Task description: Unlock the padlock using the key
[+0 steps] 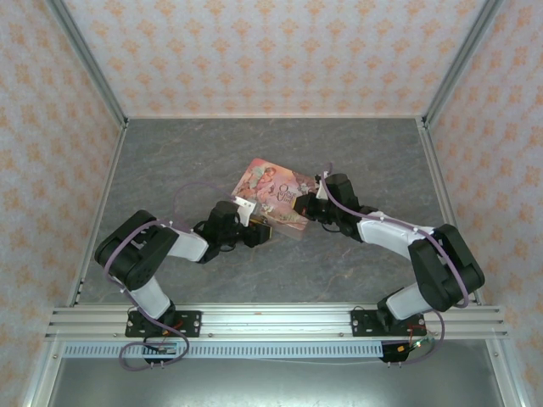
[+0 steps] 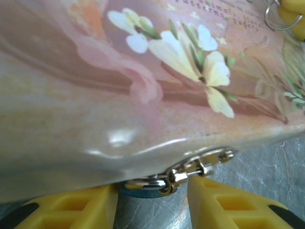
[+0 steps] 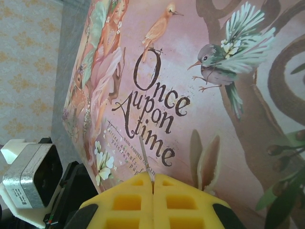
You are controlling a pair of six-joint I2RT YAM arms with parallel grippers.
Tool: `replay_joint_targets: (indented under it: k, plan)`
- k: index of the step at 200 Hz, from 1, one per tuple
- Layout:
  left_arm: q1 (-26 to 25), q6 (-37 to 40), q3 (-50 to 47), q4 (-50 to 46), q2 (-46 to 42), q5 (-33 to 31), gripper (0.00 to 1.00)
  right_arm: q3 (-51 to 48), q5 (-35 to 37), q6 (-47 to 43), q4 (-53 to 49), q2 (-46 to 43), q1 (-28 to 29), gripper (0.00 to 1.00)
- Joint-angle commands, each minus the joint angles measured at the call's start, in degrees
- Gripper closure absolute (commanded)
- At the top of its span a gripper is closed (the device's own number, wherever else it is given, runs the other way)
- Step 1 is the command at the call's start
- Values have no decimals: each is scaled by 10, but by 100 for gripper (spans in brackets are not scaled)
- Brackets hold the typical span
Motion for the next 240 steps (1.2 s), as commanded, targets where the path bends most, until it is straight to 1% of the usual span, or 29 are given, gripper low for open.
replay_joint_targets:
  k: [1, 30, 81, 124, 161, 191, 195, 200, 220, 240]
  plan:
    - [-7, -9, 19, 2, 7, -29, 59, -15, 8, -3, -9, 16, 7, 100]
    - [-8, -19, 25, 0, 10, -31, 62, -16, 9, -3, -8, 15, 8, 100]
    - [-9, -22, 30, -11, 10, -41, 70, -15, 11, -11, -3, 8, 8, 100]
    - [-14, -33, 40, -52, -12, -49, 73, 6, 23, -53, -24, -25, 9, 100]
    - [-22, -79, 61, -118, -44, -52, 75, 6, 50, -117, -59, -96, 8, 100]
    - [-25, -127, 85, -182, -70, -48, 78, -30, 37, -168, -64, -160, 11, 100]
    - [-25, -128, 88, -190, -73, -48, 78, -37, 33, -175, -65, -180, 12, 100]
    - [-26, -148, 91, -200, -78, -47, 79, -43, 29, -182, -65, -190, 14, 100]
    - [-26, -180, 108, -243, -96, -45, 80, -72, 29, -209, -65, -229, 37, 100]
    - [-27, -207, 127, -290, -111, -43, 81, -98, 55, -234, -54, -249, 75, 100]
